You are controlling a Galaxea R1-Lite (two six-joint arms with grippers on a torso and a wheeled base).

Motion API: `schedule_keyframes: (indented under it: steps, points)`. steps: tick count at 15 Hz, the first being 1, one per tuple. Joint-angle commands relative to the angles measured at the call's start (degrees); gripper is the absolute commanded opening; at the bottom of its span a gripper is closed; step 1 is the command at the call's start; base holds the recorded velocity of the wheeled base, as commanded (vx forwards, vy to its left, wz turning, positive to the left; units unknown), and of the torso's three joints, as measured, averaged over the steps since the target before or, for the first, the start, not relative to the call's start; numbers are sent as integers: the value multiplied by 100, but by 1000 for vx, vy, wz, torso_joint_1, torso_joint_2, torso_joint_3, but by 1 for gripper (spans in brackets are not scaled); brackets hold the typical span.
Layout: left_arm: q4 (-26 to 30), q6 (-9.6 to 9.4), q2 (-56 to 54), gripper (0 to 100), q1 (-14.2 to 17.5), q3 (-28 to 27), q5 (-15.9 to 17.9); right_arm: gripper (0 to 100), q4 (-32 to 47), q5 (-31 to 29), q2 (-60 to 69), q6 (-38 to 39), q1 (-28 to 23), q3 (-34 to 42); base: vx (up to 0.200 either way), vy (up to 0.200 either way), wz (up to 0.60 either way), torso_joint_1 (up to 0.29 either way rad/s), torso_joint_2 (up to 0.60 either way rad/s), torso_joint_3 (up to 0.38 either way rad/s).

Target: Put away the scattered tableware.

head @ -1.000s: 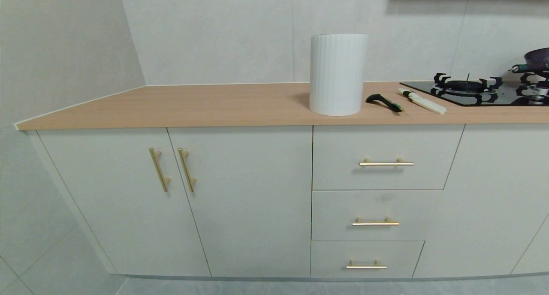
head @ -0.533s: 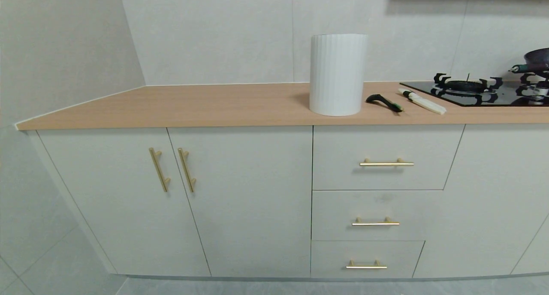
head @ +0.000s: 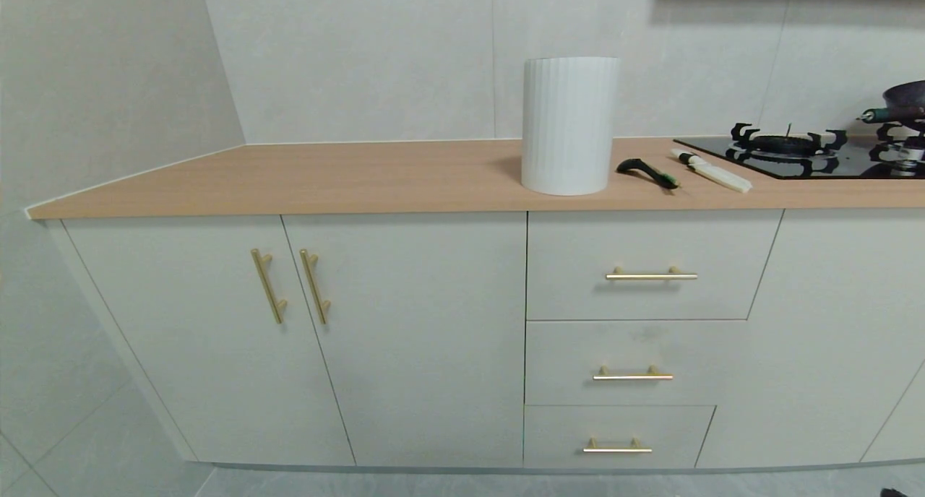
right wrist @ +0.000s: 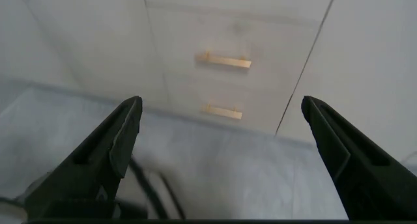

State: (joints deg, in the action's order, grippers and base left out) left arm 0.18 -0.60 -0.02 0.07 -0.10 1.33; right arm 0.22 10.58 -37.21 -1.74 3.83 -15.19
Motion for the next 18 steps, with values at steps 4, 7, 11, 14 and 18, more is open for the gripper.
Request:
schedule_keyframes:
  steps: [4,7,11,14,18]
  points:
    - [-1,7,2,100,-7,1,-1,100,-1446,-3,-4998,95,391,-1707,0,0,0,0,0,0]
    - [-1,-2,2,100,1,1,-1,100,-2026,-30,-6290,104,391,-2146,0,0,0,0,0,0]
    - [-1,-2,2,100,1,1,-1,100,-2641,-47,-7582,113,399,-2506,0,0,0,0,0,0]
    - [-1,7,2,100,1,1,-1,100,-3880,-302,-8874,130,417,-2445,0,0,0,0,0,0]
    - [-1,7,2,100,1,1,-1,100,-5410,-786,-9806,359,514,-2419,0,0,0,0,0,0]
